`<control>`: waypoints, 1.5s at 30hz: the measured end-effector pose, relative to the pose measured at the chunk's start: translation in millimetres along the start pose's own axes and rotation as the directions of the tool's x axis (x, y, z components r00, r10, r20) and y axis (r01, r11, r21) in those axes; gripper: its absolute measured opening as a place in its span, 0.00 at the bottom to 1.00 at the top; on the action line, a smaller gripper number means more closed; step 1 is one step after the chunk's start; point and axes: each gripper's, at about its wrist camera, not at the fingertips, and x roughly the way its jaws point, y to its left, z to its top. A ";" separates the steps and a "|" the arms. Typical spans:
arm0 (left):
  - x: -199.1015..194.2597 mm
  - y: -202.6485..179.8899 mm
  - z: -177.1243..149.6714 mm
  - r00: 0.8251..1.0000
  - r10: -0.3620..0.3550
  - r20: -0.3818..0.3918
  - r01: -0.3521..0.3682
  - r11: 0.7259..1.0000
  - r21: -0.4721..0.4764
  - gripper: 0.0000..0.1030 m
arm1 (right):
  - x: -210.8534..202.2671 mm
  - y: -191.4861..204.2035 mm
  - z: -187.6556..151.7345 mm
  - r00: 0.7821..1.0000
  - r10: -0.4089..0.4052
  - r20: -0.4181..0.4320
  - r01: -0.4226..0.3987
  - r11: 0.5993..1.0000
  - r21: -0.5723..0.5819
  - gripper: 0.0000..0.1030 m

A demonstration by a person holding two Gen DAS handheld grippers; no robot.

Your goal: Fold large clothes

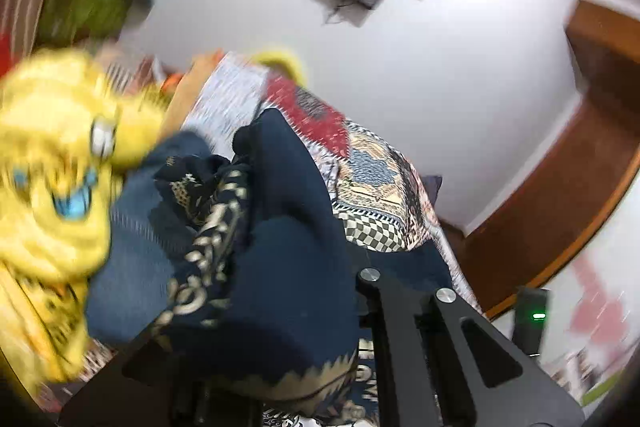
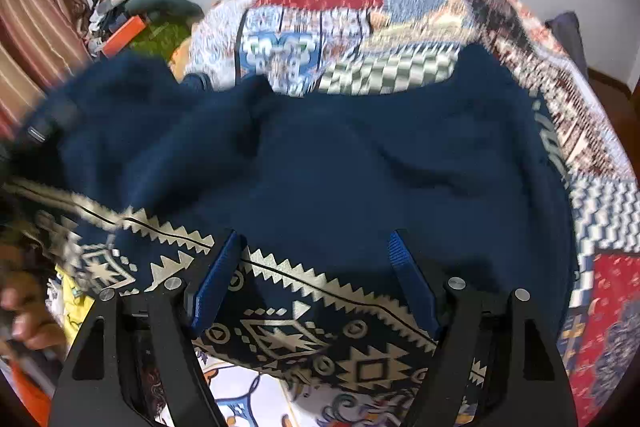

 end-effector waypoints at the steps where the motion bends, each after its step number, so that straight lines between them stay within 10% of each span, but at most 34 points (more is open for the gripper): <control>1: 0.2 -12.7 1.0 1.000 0.014 -0.012 -0.013 0.999 0.045 0.08 | 6.1 0.3 -3.2 1.000 0.006 -0.017 -0.006 1.000 0.000 0.72; 9: 40.7 -93.3 -30.1 0.989 0.023 -0.148 0.013 0.971 0.239 0.08 | -9.0 -16.0 -22.2 0.998 0.005 -0.060 -0.006 1.000 -0.023 0.72; 17: 84.0 -181.8 -71.5 0.966 -0.034 -0.256 0.117 0.940 0.320 0.08 | -93.4 -130.5 -66.6 0.995 -0.095 0.020 0.089 0.972 0.216 0.72; 23: 124.7 -219.5 -139.4 0.892 -0.014 -0.452 0.224 0.881 0.416 0.08 | -134.1 -180.9 -93.6 0.977 -0.210 0.025 0.193 0.934 0.300 0.72; 27: 141.6 -196.8 -161.6 0.822 -0.055 -0.567 0.288 0.899 0.331 0.08 | -148.4 -182.8 -101.3 0.974 -0.225 0.038 0.203 0.931 0.304 0.72; 31: 132.9 -191.8 -170.6 0.802 -0.044 -0.596 0.330 0.864 0.380 0.10 | -153.7 -179.9 -99.1 0.973 -0.226 0.049 0.202 0.934 0.296 0.72; 35: 122.3 -201.6 -169.5 0.782 -0.036 -0.622 0.372 0.828 0.420 0.53 | -161.9 -174.8 -92.0 0.974 -0.210 0.088 0.176 0.939 0.297 0.72; 38: 90.4 -215.9 -169.6 0.799 -0.032 -0.600 0.380 0.801 0.463 0.77 | -172.2 -166.1 -87.7 0.974 -0.188 0.127 0.145 0.946 0.289 0.72; 45: 25.0 -197.3 -132.1 0.860 -0.078 -0.505 0.363 0.789 0.496 0.80 | -189.2 -132.6 -66.7 0.968 -0.150 0.203 0.105 0.970 0.218 0.72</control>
